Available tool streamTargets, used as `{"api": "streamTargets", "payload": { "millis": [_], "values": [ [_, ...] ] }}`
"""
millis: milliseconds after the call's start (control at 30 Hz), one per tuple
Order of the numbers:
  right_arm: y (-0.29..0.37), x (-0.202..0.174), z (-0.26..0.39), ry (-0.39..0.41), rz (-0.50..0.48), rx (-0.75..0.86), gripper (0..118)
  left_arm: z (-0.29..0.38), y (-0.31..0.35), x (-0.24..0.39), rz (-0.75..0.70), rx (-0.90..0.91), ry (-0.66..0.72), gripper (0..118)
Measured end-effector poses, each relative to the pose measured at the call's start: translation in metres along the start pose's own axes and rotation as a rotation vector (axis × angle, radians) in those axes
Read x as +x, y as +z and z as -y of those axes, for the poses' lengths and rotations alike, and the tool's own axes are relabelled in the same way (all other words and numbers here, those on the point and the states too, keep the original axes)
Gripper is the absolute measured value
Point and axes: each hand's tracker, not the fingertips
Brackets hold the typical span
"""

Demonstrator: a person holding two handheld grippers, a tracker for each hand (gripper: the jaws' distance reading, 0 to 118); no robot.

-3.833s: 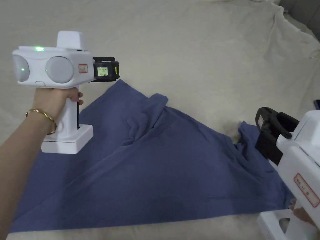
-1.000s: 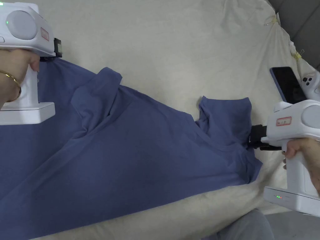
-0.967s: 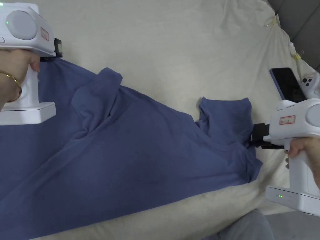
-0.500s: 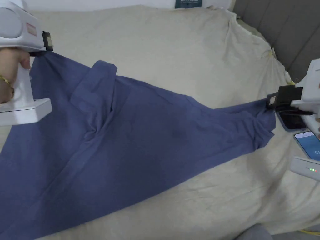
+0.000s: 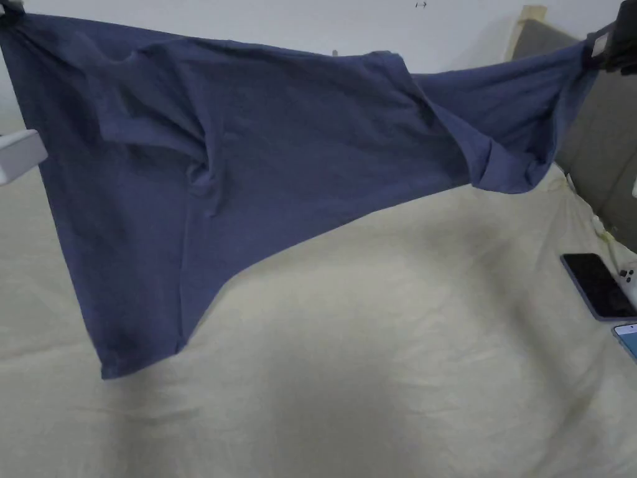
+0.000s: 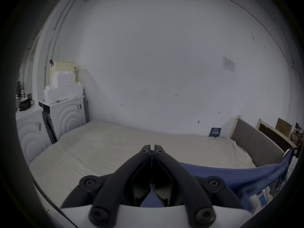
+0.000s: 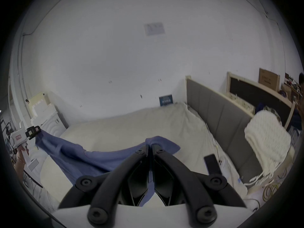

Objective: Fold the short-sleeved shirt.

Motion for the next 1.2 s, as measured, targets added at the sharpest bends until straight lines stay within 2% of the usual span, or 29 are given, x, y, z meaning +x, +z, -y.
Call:
{"api": "streamTargets", "payload": {
  "millis": [233, 533, 667, 800, 833, 867, 1067, 1200],
  "values": [
    [0.057, -0.046, -0.034, 0.037, -0.033, 0.095, 2, -0.034, 0.067, -0.024, -0.024, 0.115, 0.027, 0],
    [0.081, -0.062, -0.046, 0.044, -0.057, 0.118, 2, -0.053, 0.117, -0.034, -0.043, 0.172, 0.045, 0],
    [0.075, -0.058, -0.056, 0.043, -0.040, 0.124, 2, -0.051, 0.113, -0.034, -0.068, 0.176, 0.009, 0],
    [0.058, -0.051, -0.077, 0.033, -0.016, 0.127, 2, -0.051, 0.113, -0.034, -0.066, 0.165, 0.036, 0],
    [0.051, -0.050, -0.084, 0.047, 0.004, 0.130, 2, -0.057, 0.062, -0.053, -0.067, 0.153, 0.030, 0],
    [0.047, -0.051, -0.088, 0.057, 0.014, 0.132, 2, -0.059, 0.047, -0.058, -0.068, 0.151, 0.031, 0],
    [0.003, -0.065, -0.123, 0.077, 0.087, 0.122, 2, -0.058, 0.025, -0.017, -0.093, 0.124, -0.046, 0],
    [-0.033, -0.076, -0.153, 0.090, 0.130, 0.143, 2, -0.070, -0.017, -0.006, -0.118, 0.116, -0.069, 0]
  ]
}}
